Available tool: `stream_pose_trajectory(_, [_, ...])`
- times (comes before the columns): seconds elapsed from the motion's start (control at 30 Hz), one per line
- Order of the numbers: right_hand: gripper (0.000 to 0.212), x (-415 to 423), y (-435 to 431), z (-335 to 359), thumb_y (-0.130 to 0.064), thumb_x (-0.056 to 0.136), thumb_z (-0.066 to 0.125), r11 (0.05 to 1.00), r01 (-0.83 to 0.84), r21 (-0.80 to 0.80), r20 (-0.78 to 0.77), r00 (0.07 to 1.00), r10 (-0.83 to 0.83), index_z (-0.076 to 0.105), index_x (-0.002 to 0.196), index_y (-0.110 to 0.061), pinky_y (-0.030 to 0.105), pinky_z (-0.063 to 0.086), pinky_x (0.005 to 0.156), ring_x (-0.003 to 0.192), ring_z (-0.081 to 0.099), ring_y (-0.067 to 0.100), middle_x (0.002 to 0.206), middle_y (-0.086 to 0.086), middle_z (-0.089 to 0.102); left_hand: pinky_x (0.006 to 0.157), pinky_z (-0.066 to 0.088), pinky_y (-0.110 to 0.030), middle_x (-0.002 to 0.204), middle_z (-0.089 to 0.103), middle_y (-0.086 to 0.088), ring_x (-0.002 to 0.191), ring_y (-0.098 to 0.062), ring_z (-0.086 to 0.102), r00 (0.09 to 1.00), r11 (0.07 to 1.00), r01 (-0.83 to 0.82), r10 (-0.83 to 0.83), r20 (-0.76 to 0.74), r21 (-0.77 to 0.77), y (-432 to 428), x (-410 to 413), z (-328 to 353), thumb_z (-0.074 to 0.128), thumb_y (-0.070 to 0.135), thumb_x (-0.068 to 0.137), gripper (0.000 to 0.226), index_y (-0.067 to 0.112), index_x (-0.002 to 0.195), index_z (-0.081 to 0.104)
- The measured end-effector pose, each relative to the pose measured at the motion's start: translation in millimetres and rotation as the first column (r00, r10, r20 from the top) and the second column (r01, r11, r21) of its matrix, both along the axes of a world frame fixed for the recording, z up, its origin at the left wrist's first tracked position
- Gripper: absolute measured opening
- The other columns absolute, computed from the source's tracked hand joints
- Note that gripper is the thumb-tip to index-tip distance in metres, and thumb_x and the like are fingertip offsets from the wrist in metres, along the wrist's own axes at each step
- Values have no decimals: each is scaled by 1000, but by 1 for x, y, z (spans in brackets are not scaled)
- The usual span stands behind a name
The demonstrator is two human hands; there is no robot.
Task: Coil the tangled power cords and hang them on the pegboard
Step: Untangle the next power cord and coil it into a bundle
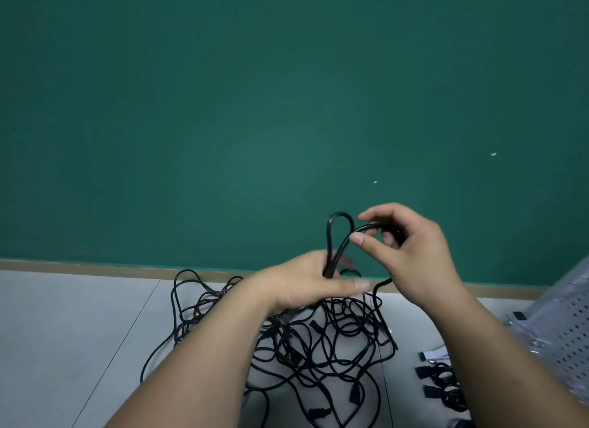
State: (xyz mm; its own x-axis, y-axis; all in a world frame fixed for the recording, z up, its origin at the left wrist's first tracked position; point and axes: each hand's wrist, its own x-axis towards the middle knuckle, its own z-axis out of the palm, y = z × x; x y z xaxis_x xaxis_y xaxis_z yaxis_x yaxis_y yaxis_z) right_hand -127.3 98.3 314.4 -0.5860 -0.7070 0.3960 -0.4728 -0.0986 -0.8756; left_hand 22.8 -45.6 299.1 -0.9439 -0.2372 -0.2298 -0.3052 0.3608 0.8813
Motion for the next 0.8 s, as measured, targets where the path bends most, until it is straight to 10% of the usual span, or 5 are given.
stream_pose_trajectory(0.23, [19, -2, -6, -13, -30, 92, 82, 991, 95, 94, -85, 993, -87, 71, 107, -35, 23, 54, 83, 92, 64, 7, 110, -11, 64, 53, 32, -23, 68, 49, 9, 56, -8, 38, 993, 968, -88, 104, -59, 235, 19, -11, -18, 54, 20, 110, 19, 17, 110, 72])
stream_pose_trajectory(0.4, [11, -5, -4, -18, -39, 102, 68, 969, 109, 222, -83, 992, -93, 76, 96, -37, 39, 56, 73, 73, 67, 20, 78, -10, 72, 49, 27, -22, 64, 40, 6, 54, -11, 29, 948, 907, -200, 275, -161, 371, 10, -8, -6, 54, 31, 111, 24, 13, 109, 70])
stream_pose_trajectory(0.6, [8, 8, -8, -12, -37, 93, 79, 953, 299, -39, -458, 843, -283, 82, 95, -29, 25, 49, 78, 85, 61, 9, 84, -17, 70, 65, 42, -32, 74, 57, 10, 67, -9, 52, 987, 931, -163, 153, -55, -326, 10, -6, -9, 63, 54, 101, 34, 22, 91, 59])
stream_pose_trajectory(0.8, [17, 8, -13, -16, -41, 90, 82, 948, 305, 91, -194, 939, -284, 79, 104, -32, 7, 42, 72, 79, 63, 5, 96, -14, 69, 66, 39, -34, 75, 54, 6, 67, -10, 47, 996, 978, -55, 39, -85, -199, 14, -6, -8, 73, 53, 95, 32, 24, 102, 62])
